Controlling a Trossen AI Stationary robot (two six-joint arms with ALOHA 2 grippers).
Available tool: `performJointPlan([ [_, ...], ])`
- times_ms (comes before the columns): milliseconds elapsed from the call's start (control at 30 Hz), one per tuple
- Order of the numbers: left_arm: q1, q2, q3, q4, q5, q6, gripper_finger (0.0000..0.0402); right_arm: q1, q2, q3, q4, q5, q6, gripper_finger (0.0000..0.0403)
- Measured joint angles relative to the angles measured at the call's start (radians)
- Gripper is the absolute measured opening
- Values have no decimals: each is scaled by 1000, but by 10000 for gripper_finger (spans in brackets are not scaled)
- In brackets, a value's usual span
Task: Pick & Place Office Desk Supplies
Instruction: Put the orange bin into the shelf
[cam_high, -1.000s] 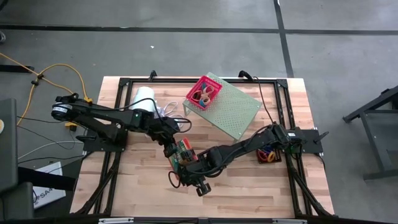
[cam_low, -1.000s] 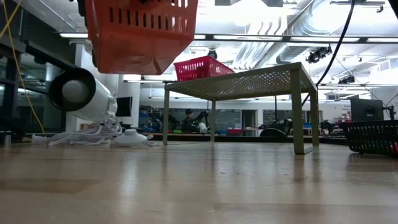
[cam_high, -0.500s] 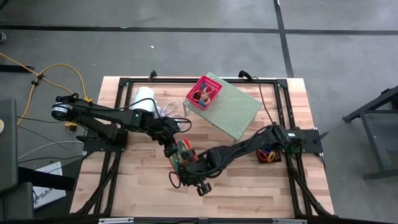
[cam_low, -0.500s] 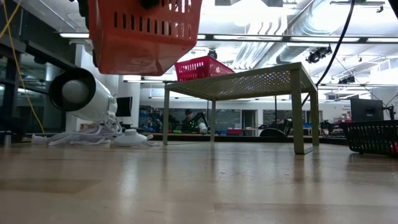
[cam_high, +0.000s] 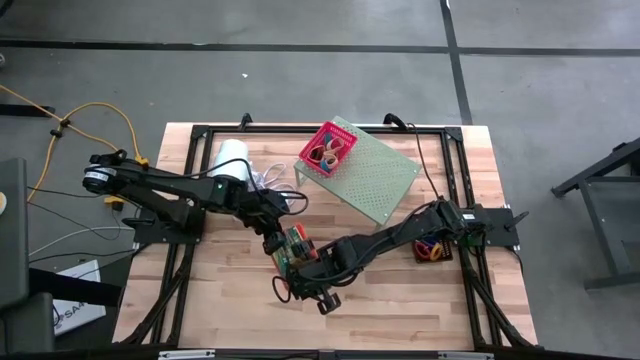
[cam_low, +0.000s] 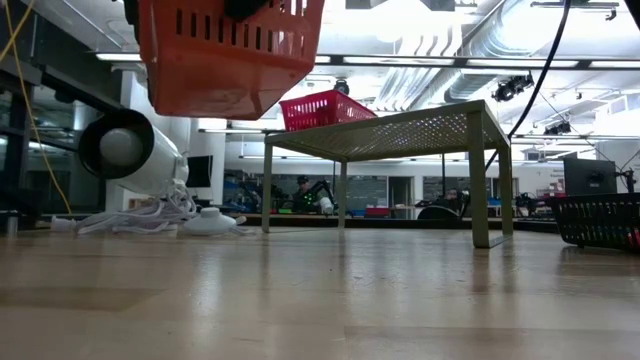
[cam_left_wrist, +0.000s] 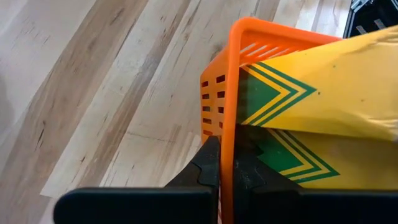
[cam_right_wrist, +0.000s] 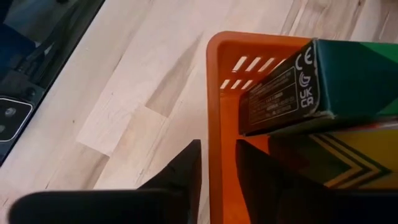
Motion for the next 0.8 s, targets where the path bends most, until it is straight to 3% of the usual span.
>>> performJointPlan([
  [267, 0, 0, 0, 0, 0, 0, 0, 0, 0, -1, 1, -14, -6, 10],
  [800, 0, 0, 0, 0, 4, 9, 12, 0, 1, -1, 5, -44, -10, 3],
])
